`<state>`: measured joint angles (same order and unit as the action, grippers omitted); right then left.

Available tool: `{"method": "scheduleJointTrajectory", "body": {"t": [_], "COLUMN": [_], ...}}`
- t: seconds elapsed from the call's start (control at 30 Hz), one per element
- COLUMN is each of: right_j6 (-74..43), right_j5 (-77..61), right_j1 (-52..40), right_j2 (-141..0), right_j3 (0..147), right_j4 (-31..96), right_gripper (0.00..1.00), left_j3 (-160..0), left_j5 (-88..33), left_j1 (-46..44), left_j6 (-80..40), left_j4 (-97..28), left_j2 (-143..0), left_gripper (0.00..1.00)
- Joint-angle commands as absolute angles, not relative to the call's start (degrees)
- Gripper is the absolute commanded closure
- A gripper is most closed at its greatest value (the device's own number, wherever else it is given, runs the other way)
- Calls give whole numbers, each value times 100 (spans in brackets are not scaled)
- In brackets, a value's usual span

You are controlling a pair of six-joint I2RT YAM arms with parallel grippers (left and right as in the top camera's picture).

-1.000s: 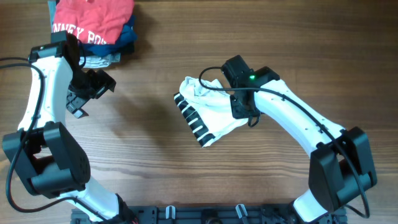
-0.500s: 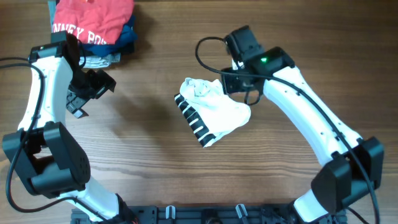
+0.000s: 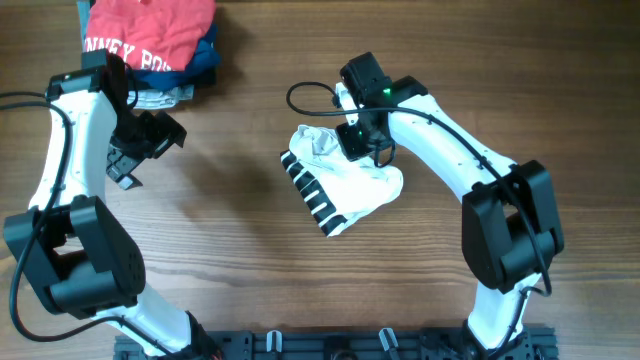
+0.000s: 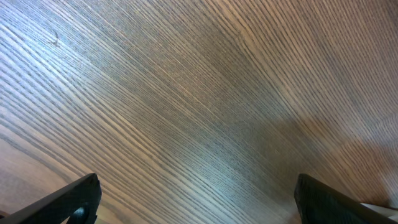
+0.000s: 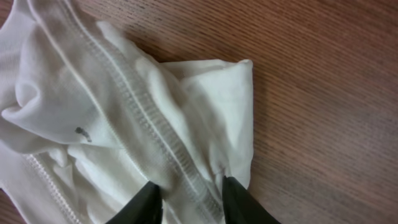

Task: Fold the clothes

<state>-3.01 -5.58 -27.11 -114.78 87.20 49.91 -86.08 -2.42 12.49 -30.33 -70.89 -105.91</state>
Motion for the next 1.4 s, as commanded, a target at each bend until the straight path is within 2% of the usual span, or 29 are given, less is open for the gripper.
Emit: {"method": "scheduleJointTrajectory", "body": {"t": [0.0, 0.03, 0.13, 0.2, 0.33, 0.37, 0.4, 0.43, 0.5, 0.53, 0.57, 0.67, 0.73, 0.8, 0.87, 0.97, 1.07, 1.2, 1.37], "right_j6": [-360, -360, -375, -836, -1669, -1699, -1699, -1697, -2115, -2322, -2449, -2462, -2303, -1402, -1020, 56, 303, 283, 113], "right_j5": [-362, -346, -191, 814, 1549, 1546, 1540, 1544, 1887, 2001, 1892, 1673, 1411, 102, -504, -1361, -1017, -803, -257], "right_j1": [-2703, -2703, -2700, -2672, -2453, -2403, -2364, -2335, -2274, -2237, -2180, -2174, -2180, -2231, -2370, -2674, -3076, -3382, -3395], "right_j2": [-11609, -11616, -11622, -11627, -11627, -11627, -11627, -11627, -11627, -11627, -11622, -11373, -10978, -10457, -10090, -10103, -10551, -11246, -11493], "right_j3": [8764, 8764, 8764, 8764, 8764, 8764, 8764, 8764, 8764, 8764, 8766, 8875, 9021, 9190, 9194, 9185, 9032, 8997, 8997], "right_j4": [4901, 4890, 4858, 4842, 4925, 4943, 4984, 5061, 5310, 5448, 5607, 5918, 6018, 5955, 5846, 5760, 5723, 5704, 5640], "right_gripper": [88, 96, 96, 96, 95, 92, 69, 69, 81, 81, 74, 73, 65, 45, 30, 22, 20, 24, 39], "left_j3": [-8565, -8565, -8565, -8565, -8565, -8565, -8565, -8565, -8565, -8565, -8565, -8565, -8565, -8565, -8565, -8565, -8565, -8565, -8565], "left_j5": [-204, -204, -202, -202, -202, -202, -204, -204, -204, -204, -204, -204, -204, -204, -202, -204, -204, -204, -204], "left_j1": [1260, 1260, 1260, 1260, 1260, 1260, 1260, 1260, 1260, 1260, 1260, 1260, 1260, 1260, 1260, 1260, 1260, 1260, 1260], "left_j6": [-3046, -3046, -3046, -3046, -3046, -3046, -3046, -3048, -3048, -3048, -3048, -3048, -3048, -3048, -3048, -3048, -3048, -3048, -3048], "left_j4": [-7065, -7065, -7065, -7065, -7039, -7041, -7041, -7035, -7022, -7024, -7024, -7017, -7002, -6997, -7000, -6997, -7002, -7002, -6991], "left_j2": [-10589, -10589, -10589, -10589, -10589, -10589, -10589, -10589, -10589, -10589, -10589, -10589, -10589, -10589, -10589, -10589, -10589, -10589, -10589], "left_gripper": [0, 0, 0, 0, 0, 0, 0, 0, 0, 0, 0, 0, 0, 0, 0, 0, 0, 0, 0]}}
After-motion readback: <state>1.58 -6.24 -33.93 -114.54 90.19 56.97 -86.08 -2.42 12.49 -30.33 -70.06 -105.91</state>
